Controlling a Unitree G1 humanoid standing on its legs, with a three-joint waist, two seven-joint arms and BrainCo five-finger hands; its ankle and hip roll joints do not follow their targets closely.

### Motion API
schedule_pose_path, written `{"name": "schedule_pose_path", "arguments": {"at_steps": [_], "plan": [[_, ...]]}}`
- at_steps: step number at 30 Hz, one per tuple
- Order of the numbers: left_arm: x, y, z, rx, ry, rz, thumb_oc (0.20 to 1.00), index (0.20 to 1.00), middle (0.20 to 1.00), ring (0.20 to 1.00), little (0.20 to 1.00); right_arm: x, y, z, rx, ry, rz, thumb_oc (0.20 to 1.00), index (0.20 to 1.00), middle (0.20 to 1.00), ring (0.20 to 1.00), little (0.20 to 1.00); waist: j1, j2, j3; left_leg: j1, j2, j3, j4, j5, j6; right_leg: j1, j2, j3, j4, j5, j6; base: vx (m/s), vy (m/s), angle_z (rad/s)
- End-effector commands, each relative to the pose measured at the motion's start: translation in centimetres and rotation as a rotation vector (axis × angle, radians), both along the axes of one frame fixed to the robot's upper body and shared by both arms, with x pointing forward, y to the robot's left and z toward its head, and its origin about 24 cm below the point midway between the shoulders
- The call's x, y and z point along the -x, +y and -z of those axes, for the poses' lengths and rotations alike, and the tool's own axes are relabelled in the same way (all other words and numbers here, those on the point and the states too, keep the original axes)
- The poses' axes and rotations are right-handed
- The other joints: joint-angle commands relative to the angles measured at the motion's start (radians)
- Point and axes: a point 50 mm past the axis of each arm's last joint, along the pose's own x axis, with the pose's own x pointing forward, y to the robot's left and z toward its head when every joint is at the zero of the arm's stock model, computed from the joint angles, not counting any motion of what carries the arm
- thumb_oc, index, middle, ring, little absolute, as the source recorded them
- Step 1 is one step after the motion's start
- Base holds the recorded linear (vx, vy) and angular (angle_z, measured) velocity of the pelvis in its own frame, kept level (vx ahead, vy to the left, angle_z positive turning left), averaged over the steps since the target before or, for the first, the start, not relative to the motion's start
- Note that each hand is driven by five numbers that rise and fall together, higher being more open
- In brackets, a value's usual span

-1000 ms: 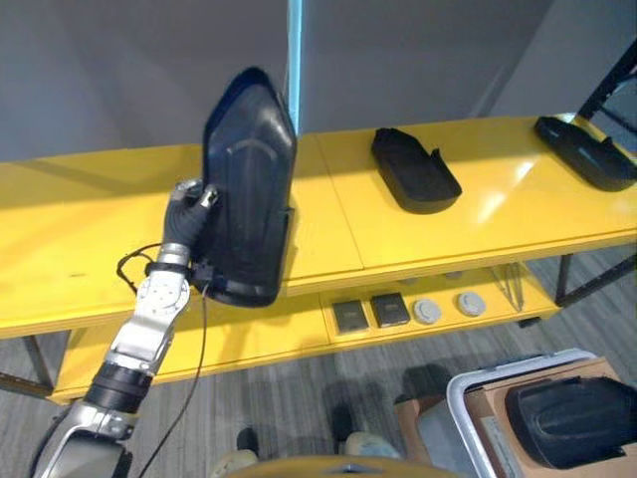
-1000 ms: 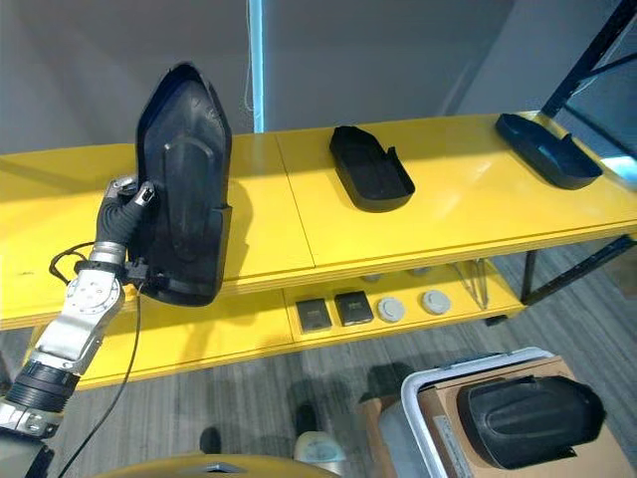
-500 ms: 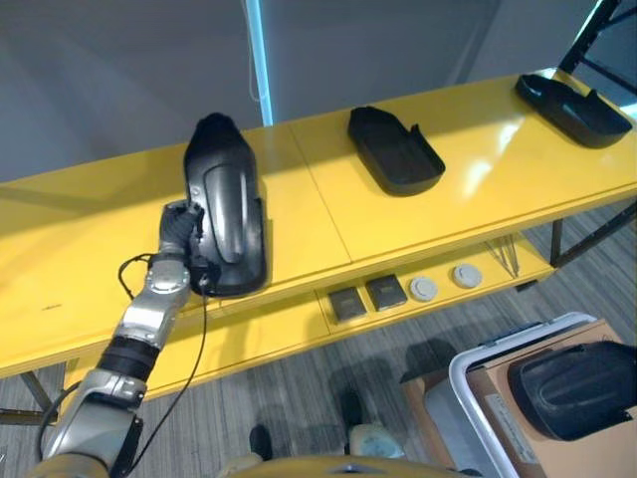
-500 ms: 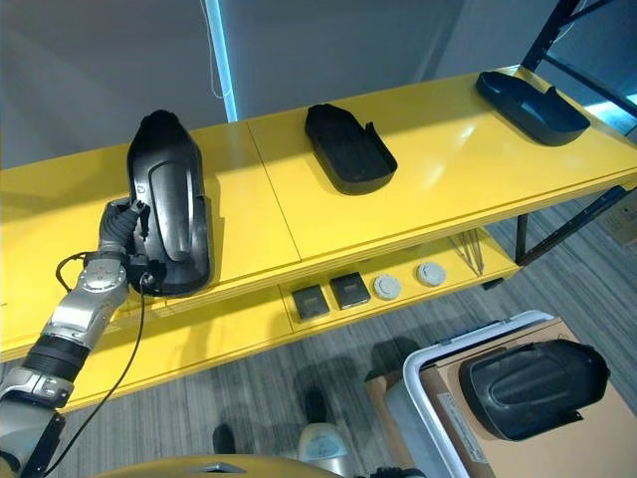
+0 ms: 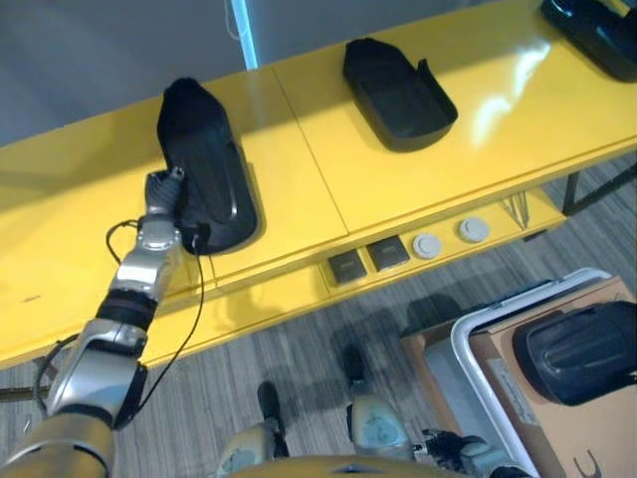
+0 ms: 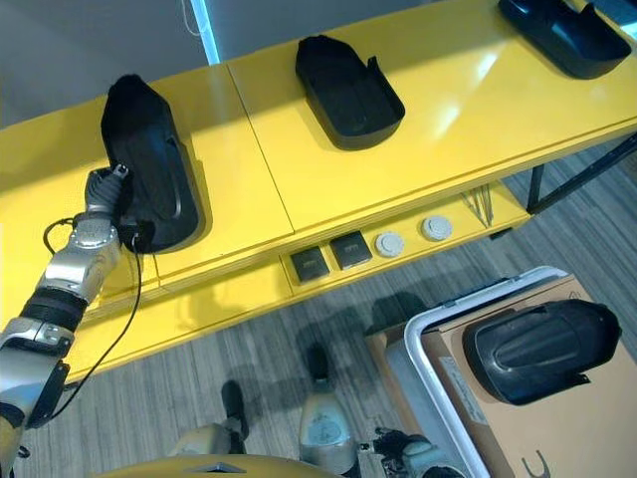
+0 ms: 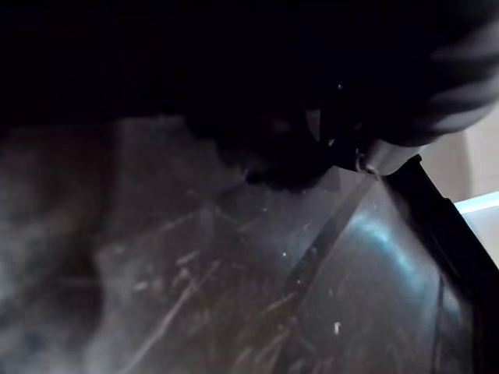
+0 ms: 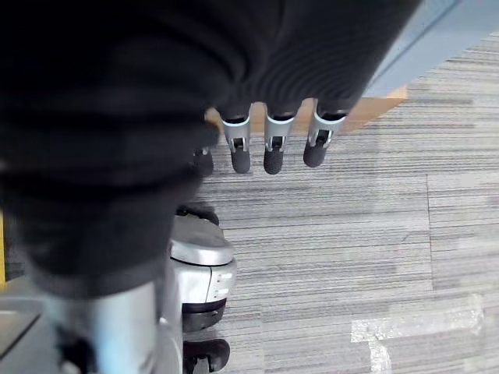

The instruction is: Move parts from the plastic box to the shelf.

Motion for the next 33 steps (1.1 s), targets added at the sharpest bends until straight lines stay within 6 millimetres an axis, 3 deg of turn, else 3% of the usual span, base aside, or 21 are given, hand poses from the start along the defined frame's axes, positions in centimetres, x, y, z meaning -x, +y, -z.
{"name": "schedule_pose_path", "arguments": {"at_steps": [1, 2, 3, 5, 9, 16, 21, 22, 27, 30, 33], "plan": [[-1.8, 0.6, -3.3, -0.053, -0.007, -0.02, 0.2, 0.2, 0.2, 0.2, 0.2, -2.5, 1.4, -0.4, -0.055, -0.051, -0.006, 1.0, 1.0, 1.0, 1.0, 1.0, -0.037, 0.034, 0.031, -0.046, 0.034, -0.017, -0.001, 0.035, -0.025, 0.006, -0.006, 0.04, 0.062, -0.078, 0.023, -0.03, -0.031, -0.02], [-1.8, 0.9, -3.5, -0.06, 0.005, -0.033, 0.2, 0.2, 0.2, 0.2, 0.2, -2.6, 1.5, -0.4, -0.058, -0.051, -0.012, 1.0, 1.0, 1.0, 1.0, 1.0, -0.037, 0.032, 0.036, -0.05, 0.034, -0.021, -0.001, 0.036, -0.025, 0.003, -0.003, 0.042, 0.064, -0.078, 0.023, -0.02, -0.039, -0.03], [-1.9, 1.2, -3.6, -0.069, 0.017, -0.044, 0.576, 0.576, 0.576, 0.576, 0.576, -2.7, 1.7, -0.4, -0.059, -0.051, -0.016, 1.0, 1.0, 1.0, 1.0, 1.0, -0.037, 0.031, 0.04, -0.052, 0.035, -0.024, -0.001, 0.036, -0.024, 0.002, -0.002, 0.043, 0.066, -0.079, 0.022, -0.02, -0.04, -0.06], [-1.9, 1.5, -3.7, -0.072, 0.037, -0.052, 1.0, 1.0, 1.0, 1.0, 1.0, -2.6, 1.9, -0.3, -0.057, -0.049, -0.018, 1.0, 1.0, 1.0, 1.0, 1.0, -0.037, 0.03, 0.044, -0.053, 0.036, -0.026, -0.001, 0.037, -0.024, 0.001, -0.001, 0.042, 0.069, -0.081, 0.022, -0.02, -0.04, -0.05], [-1.6, 2.6, -2.7, -0.086, 0.138, -0.116, 1.0, 1.0, 1.0, 1.0, 1.0, -2.1, 1.6, -0.1, -0.042, -0.027, 0.001, 1.0, 1.0, 1.0, 1.0, 1.0, -0.03, 0.03, 0.045, -0.046, 0.041, -0.029, -0.001, 0.039, -0.024, 0.011, 0.0, 0.03, 0.075, -0.09, 0.019, -0.01, -0.052, -0.01], [0.2, 4.8, 2.1, -0.155, 0.37, -0.136, 1.0, 1.0, 1.0, 1.0, 1.0, -0.4, 1.3, 0.5, -0.031, 0.028, 0.06, 1.0, 1.0, 1.0, 1.0, 1.0, -0.016, 0.032, -0.015, 0.011, 0.049, -0.016, -0.001, 0.033, -0.028, 0.086, -0.004, 0.003, 0.043, -0.088, 0.025, 0.04, -0.038, 0.05], [0.6, 4.5, 3.8, -0.117, 0.432, -0.112, 1.0, 1.0, 1.0, 1.0, 1.0, 0.7, 1.9, 1.0, -0.045, 0.054, 0.079, 1.0, 1.0, 1.0, 1.0, 1.0, -0.012, 0.031, -0.061, 0.044, 0.053, 0.0, -0.001, 0.026, -0.03, 0.127, -0.005, -0.004, 0.025, -0.087, 0.029, 0.07, -0.036, 0.02], [0.6, 4.0, 4.3, -0.125, 0.412, -0.102, 1.0, 1.0, 1.0, 1.0, 1.0, 1.2, 2.5, 1.3, -0.08, 0.05, 0.143, 1.0, 1.0, 1.0, 1.0, 1.0, -0.008, 0.031, -0.093, 0.061, 0.054, 0.009, -0.001, 0.02, -0.031, 0.149, -0.006, -0.01, 0.017, -0.088, 0.032, 0.06, -0.051, 0.03], [0.4, 3.9, 3.7, -0.139, 0.338, -0.109, 1.0, 1.0, 1.0, 1.0, 1.0, 1.3, 3.0, 1.4, -0.088, 0.001, 0.201, 1.0, 1.0, 1.0, 1.0, 1.0, -0.012, 0.028, -0.138, 0.086, 0.056, 0.027, -0.001, 0.011, -0.032, 0.175, -0.005, -0.008, 0.004, -0.085, 0.036, 0.05, -0.024, 0.03], [-0.4, 4.1, 1.0, -0.075, 0.17, -0.126, 1.0, 1.0, 1.0, 1.0, 1.0, 2.1, 2.3, 1.4, -0.049, -0.001, 0.236, 1.0, 1.0, 1.0, 1.0, 1.0, -0.029, 0.023, -0.167, 0.11, 0.063, 0.055, -0.001, 0.004, -0.037, 0.184, 0.0, 0.001, 0.003, -0.085, 0.042, -0.03, -0.009, -0.03], [-0.8, 4.2, -1.8, -0.246, 0.051, -0.146, 1.0, 1.0, 1.0, 1.0, 1.0, 3.9, 1.8, 1.8, -0.057, 0.081, 0.224, 1.0, 1.0, 1.0, 1.0, 1.0, -0.035, 0.02, -0.186, 0.122, 0.065, 0.074, -0.001, 0.0, -0.038, 0.188, 0.001, 0.008, 0.003, -0.078, 0.049, -0.08, 0.002, -0.21]]}}
